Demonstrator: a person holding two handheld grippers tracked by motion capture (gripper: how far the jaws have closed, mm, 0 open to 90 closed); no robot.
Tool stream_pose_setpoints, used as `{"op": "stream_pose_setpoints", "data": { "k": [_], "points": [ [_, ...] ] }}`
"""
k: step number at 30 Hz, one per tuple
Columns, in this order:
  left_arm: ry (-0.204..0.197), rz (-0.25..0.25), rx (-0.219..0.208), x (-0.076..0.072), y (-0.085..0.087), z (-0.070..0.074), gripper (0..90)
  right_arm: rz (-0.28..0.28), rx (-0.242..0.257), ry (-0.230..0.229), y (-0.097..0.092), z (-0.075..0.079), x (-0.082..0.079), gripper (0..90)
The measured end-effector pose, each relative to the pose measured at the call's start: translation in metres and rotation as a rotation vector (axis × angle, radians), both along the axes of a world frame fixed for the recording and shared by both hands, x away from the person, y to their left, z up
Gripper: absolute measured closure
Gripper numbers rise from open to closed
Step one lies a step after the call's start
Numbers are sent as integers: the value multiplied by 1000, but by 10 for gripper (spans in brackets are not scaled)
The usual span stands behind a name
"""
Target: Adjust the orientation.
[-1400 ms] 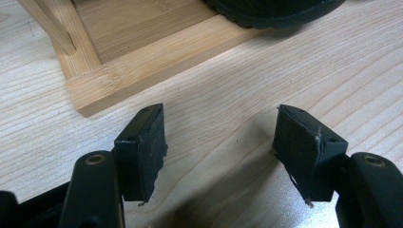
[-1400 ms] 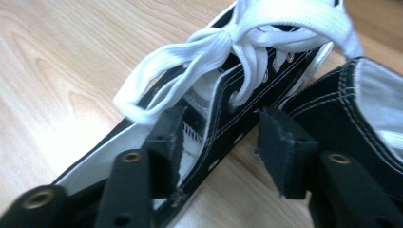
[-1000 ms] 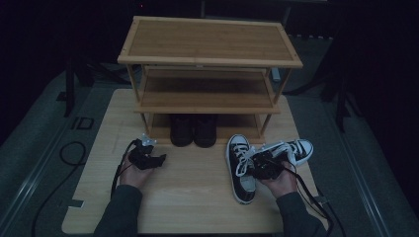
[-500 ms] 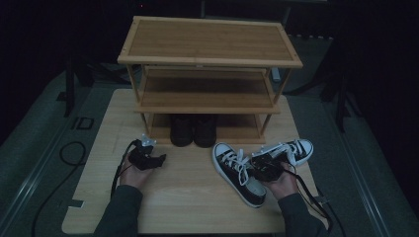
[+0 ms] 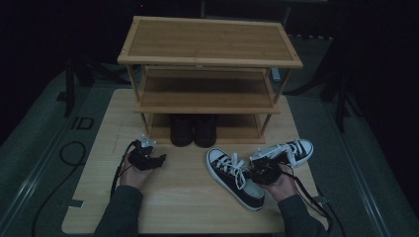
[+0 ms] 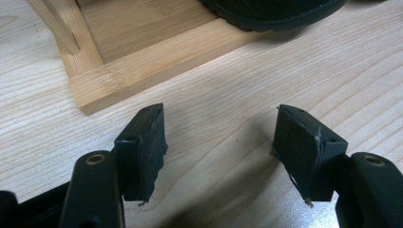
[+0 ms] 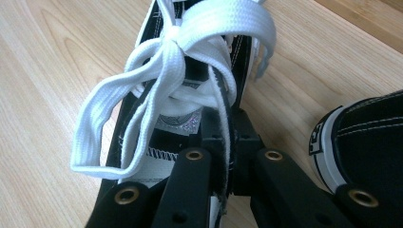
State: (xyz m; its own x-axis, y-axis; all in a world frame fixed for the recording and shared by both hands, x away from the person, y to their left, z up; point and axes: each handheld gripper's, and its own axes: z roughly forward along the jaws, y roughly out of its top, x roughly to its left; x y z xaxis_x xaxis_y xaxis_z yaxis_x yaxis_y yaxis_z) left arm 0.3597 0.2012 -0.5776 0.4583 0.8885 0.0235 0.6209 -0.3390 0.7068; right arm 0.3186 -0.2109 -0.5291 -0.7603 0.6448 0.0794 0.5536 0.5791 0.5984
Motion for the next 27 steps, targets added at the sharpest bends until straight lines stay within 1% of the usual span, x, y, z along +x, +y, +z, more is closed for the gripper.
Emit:
{"op": "stream_pose_setpoints", "data": {
  "k": [5, 8, 11, 13, 14, 16, 20, 23, 27],
  "points": [
    [-7, -1, -4, 0, 0, -1, 358, 34, -1, -2, -1, 1, -1, 878],
    [-9, -1, -6, -1, 0, -1, 358, 38, -11, -4, -1, 0, -1, 875],
    [-10, -2, -6, -1, 1, -1, 358, 35, -37, -7, -1, 0, -1, 856],
    [-13, -2, -6, -1, 1, -1, 358, 39, -33, 3, -2, 1, -2, 826],
    [-13, -2, -6, -1, 1, -1, 357, 39, -33, 3, -2, 1, -2, 826],
    [-16, -2, -7, -1, 1, -2, 357, 50, -11, 6, -6, 6, -4, 766],
    [-21, -2, -8, -2, 1, -2, 358, 57, 1, 1, -15, 15, -7, 707],
    [-23, -3, -9, -2, 2, -2, 358, 53, -10, -13, -20, 21, -10, 683],
    [-26, -2, -11, -2, 2, -3, 357, 50, -13, -34, -25, 29, -12, 668]
  ]
}}
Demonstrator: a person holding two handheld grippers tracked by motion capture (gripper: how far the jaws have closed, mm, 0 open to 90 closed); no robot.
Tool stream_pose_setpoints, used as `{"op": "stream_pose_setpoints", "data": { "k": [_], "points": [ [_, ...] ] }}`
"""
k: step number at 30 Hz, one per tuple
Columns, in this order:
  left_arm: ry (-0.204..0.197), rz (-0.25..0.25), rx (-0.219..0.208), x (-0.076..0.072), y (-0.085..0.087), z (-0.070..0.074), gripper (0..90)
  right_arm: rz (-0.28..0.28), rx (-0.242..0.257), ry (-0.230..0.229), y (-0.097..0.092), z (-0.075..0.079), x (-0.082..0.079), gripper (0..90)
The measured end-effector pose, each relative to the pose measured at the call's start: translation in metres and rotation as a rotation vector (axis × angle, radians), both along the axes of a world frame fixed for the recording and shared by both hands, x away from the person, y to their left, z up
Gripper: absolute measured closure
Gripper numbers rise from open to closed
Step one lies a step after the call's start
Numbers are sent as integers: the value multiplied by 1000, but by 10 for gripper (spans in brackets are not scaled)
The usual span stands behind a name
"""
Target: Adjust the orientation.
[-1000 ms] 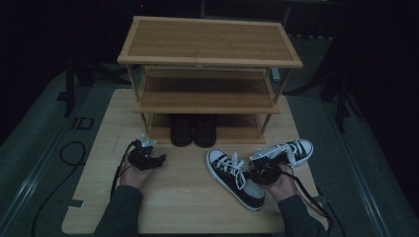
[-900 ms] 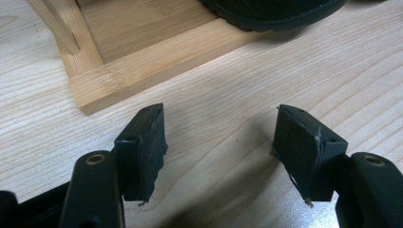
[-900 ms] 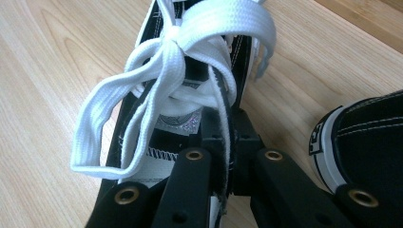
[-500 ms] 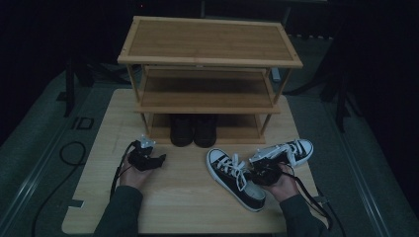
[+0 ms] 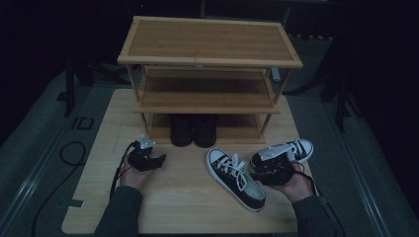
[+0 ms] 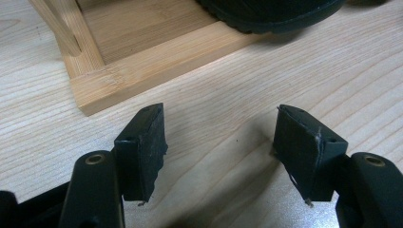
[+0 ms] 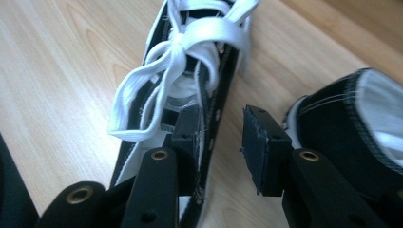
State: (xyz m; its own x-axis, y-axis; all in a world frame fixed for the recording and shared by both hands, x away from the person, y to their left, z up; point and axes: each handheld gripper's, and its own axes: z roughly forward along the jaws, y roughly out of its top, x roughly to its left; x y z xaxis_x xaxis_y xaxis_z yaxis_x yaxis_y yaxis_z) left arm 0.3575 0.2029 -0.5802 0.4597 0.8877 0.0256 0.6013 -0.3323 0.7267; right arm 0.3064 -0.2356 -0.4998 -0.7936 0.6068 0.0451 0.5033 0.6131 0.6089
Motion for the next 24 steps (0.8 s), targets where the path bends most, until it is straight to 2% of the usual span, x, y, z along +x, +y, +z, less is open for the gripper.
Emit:
{"op": "stream_pose_setpoints", "data": {
  "k": [8, 18, 24],
  "points": [
    [-8, 0, -5, -1, 0, -1, 357, -47, 5, -36, -5, 6, 8, 611],
    [-20, -1, -11, -2, 1, -2, 357, -175, -11, -101, -15, 4, 23, 544],
    [-20, -1, -11, -2, 1, -2, 357, -196, -40, -112, -11, 0, 35, 531]
  ]
}}
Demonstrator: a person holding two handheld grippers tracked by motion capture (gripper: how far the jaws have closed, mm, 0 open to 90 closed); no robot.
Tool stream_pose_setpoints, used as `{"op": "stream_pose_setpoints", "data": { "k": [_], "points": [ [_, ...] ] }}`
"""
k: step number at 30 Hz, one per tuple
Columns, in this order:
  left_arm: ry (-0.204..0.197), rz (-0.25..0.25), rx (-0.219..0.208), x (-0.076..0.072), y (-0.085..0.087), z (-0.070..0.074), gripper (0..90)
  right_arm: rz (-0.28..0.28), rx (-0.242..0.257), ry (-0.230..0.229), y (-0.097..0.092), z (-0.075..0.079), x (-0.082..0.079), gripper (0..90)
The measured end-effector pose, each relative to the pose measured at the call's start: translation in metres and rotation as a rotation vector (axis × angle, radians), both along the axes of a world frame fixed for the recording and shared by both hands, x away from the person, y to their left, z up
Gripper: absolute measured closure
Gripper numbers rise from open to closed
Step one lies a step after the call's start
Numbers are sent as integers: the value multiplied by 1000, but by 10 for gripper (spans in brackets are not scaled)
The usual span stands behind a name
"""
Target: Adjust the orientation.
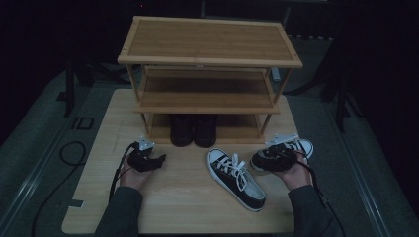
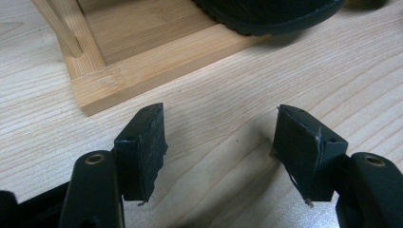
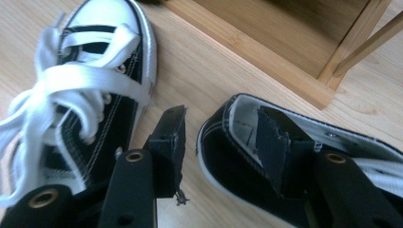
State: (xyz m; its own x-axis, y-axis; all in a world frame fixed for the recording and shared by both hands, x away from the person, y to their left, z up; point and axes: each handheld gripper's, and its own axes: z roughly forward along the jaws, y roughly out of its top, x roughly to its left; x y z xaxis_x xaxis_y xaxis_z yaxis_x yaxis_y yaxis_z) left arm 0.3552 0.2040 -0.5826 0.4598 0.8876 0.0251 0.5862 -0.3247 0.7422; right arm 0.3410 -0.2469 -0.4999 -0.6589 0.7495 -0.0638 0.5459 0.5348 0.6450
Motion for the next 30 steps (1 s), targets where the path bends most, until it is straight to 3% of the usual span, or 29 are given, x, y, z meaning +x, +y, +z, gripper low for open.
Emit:
{"op": "stream_pose_setpoints", "data": {
  "k": [7, 11, 25, 30],
  "points": [
    [0, 0, 0, 0, 0, 0, 357, -6, -26, 40, 10, -8, 15, 529],
    [0, 0, 1, 0, 0, 0, 357, -8, -12, 58, 9, -7, 19, 526],
    [0, 0, 1, 0, 0, 0, 357, -28, -26, 51, 7, -11, 22, 452],
    [0, 0, 1, 0, 0, 0, 357, -24, -22, 46, 5, -13, 21, 468]
  ]
}}
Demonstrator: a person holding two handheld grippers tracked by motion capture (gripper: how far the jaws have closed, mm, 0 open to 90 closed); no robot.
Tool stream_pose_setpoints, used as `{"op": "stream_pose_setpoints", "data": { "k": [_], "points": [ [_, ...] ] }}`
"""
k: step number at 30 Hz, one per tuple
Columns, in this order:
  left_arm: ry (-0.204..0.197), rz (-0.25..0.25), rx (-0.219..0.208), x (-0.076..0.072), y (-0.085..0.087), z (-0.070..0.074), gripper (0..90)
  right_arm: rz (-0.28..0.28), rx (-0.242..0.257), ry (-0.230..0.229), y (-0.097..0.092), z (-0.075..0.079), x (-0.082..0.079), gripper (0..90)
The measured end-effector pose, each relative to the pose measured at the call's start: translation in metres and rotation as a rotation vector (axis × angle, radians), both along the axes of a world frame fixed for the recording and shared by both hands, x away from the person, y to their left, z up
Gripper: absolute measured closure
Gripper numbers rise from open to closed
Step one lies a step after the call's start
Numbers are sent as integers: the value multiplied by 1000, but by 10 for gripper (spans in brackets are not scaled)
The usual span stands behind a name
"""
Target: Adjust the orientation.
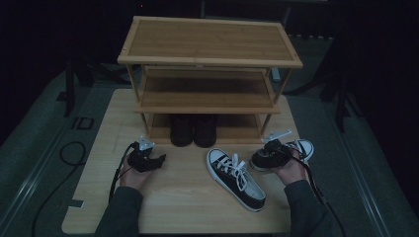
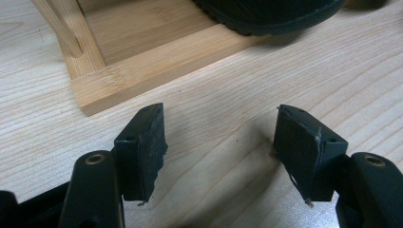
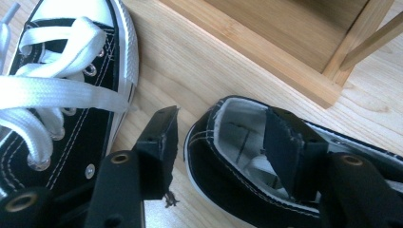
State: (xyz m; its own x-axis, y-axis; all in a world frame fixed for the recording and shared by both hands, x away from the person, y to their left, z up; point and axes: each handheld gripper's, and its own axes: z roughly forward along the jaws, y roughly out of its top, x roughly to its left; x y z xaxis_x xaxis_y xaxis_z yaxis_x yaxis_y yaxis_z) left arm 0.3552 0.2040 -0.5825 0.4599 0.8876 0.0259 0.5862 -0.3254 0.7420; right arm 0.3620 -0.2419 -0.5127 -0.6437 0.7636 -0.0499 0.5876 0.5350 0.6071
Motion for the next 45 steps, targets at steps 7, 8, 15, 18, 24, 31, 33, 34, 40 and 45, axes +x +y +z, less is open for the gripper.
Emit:
{"op": "stream_pose_setpoints", "data": {
  "k": [7, 8, 15, 18, 24, 31, 33, 34, 40, 45],
  "points": [
    [0, 0, 0, 0, 0, 0, 357, 4, -18, 38, 3, -6, -2, 487],
    [0, 0, 0, 0, 0, 0, 357, 3, -18, 40, 3, -8, -2, 487],
    [-1, 1, 0, 0, 0, 0, 357, 1, -25, 53, 0, -7, -5, 504],
    [0, 0, 0, 0, 0, 0, 357, 3, -23, 62, -1, -7, -6, 518],
    [-1, 1, 0, 0, 0, 0, 357, 6, -28, 72, -4, -6, -11, 557],
    [-1, 4, 0, 0, 0, 0, 357, 13, -24, 97, -7, -4, -15, 550],
    [-1, 5, -1, 0, 0, 0, 357, 22, -27, 101, -8, -4, -17, 543],
    [-1, 4, 0, 0, 0, 0, 357, 25, -23, 104, -9, -4, -18, 539],
    [-2, 5, -2, 0, 0, 0, 357, 45, -8, 125, -15, -4, -25, 518],
    [-2, 7, -2, -1, -1, 0, 357, 52, -6, 138, -18, -4, -29, 498]
  ]
}}
